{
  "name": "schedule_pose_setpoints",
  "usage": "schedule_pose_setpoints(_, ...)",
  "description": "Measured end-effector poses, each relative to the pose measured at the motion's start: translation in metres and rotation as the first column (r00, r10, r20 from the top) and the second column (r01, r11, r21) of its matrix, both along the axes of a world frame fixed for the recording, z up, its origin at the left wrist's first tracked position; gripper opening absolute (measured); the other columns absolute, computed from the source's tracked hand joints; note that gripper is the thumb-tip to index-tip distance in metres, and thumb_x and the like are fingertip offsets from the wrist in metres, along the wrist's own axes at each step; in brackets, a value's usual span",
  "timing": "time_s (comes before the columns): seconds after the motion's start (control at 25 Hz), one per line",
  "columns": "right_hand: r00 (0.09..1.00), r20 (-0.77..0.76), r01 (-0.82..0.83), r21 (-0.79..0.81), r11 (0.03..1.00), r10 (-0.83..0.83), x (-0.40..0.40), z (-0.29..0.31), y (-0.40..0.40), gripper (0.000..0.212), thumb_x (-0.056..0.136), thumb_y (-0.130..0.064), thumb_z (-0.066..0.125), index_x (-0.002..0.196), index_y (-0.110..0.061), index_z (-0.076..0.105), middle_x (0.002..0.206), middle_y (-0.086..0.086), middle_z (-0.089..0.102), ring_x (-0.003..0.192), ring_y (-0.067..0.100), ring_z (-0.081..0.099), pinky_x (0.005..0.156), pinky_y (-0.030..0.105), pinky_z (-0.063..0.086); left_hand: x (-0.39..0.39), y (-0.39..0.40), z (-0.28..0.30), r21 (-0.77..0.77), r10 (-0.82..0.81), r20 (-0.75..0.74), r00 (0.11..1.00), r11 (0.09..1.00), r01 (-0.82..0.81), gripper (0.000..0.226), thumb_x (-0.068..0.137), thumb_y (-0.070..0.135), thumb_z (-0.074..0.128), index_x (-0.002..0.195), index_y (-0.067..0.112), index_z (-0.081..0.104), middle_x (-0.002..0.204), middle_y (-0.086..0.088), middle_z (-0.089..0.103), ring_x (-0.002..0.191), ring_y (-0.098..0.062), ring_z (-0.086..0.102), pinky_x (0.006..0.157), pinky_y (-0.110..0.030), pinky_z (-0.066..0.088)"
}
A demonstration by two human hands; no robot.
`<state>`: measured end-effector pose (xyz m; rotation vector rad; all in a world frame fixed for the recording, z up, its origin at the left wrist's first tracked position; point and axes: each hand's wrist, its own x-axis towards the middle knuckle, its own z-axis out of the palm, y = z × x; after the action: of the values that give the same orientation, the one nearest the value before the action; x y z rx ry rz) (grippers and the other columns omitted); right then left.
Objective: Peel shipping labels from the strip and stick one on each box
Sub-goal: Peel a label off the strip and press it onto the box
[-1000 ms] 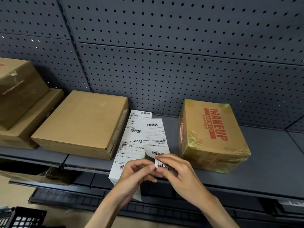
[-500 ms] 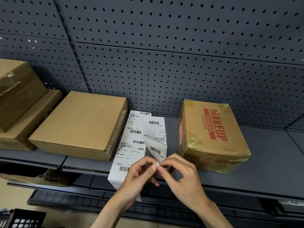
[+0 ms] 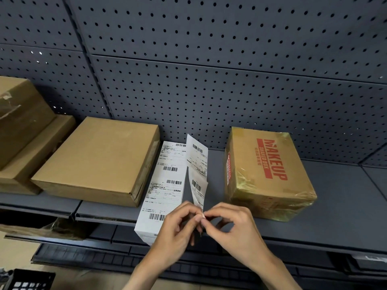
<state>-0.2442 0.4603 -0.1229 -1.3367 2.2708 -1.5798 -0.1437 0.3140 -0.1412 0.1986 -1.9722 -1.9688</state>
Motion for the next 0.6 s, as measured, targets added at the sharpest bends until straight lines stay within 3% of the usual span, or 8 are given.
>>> schedule_pose_setpoints(0.16,1.000,-0.004,-0.011,0.002,1.000,0.011,-0.0026,-0.0016,0.0015,0.006,0.086,-0.009,0.080,0.090,-0.013,0.081,0.081,-0.009,0.074,0.070,0.006,0.070,0.060,0.026,0.057,-0.0002,0.0019,-0.0005,0.003,0.001,0.026,1.000,1.000,-0.001,0.014,0.096,0.024,0.059,0.089,0.015,0.068,0.078,-0.006,0.057,0.062,-0.010,0.056,0.041,-0.028,0.045)
schedule_pose_setpoints(0.36,0.998,-0.055,0.005,-0.014,1.000,-0.005,-0.0019,-0.0027,0.0003,0.006,0.086,-0.008,0.077,0.089,-0.012,0.081,0.080,-0.006,0.074,0.069,0.005,0.069,0.058,0.029,0.057,-0.0015,0.0038,0.0008,-0.144,0.058,-0.007,0.998,0.988,-0.058,0.014,0.097,0.021,0.059,0.086,0.016,0.067,0.077,-0.003,0.058,0.061,-0.008,0.054,0.054,-0.022,0.044)
schedule_pose_setpoints(0.52,0.994,-0.093,0.057,-0.012,0.998,-0.057,0.0014,-0.0067,-0.0024,0.008,0.083,-0.007,0.074,0.082,-0.014,0.077,0.074,-0.008,0.071,0.063,0.004,0.065,0.053,0.029,0.054,-0.0018,0.0057,0.0012,-0.224,0.094,-0.034,0.995,0.970,-0.100,0.018,0.097,0.012,0.061,0.083,0.024,0.064,0.078,0.000,0.057,0.067,-0.018,0.056,0.056,-0.037,0.045)
schedule_pose_setpoints(0.6,0.990,-0.100,0.095,-0.021,0.995,-0.097,0.0030,-0.0079,-0.0050,0.007,0.082,-0.011,0.072,0.076,-0.014,0.075,0.070,-0.008,0.069,0.059,0.004,0.062,0.053,0.029,0.052,-0.0018,0.0070,0.0013,-0.251,0.097,-0.050,0.994,0.962,-0.106,0.023,0.096,0.006,0.061,0.084,0.025,0.063,0.079,0.002,0.056,0.069,-0.018,0.056,0.059,-0.036,0.045)
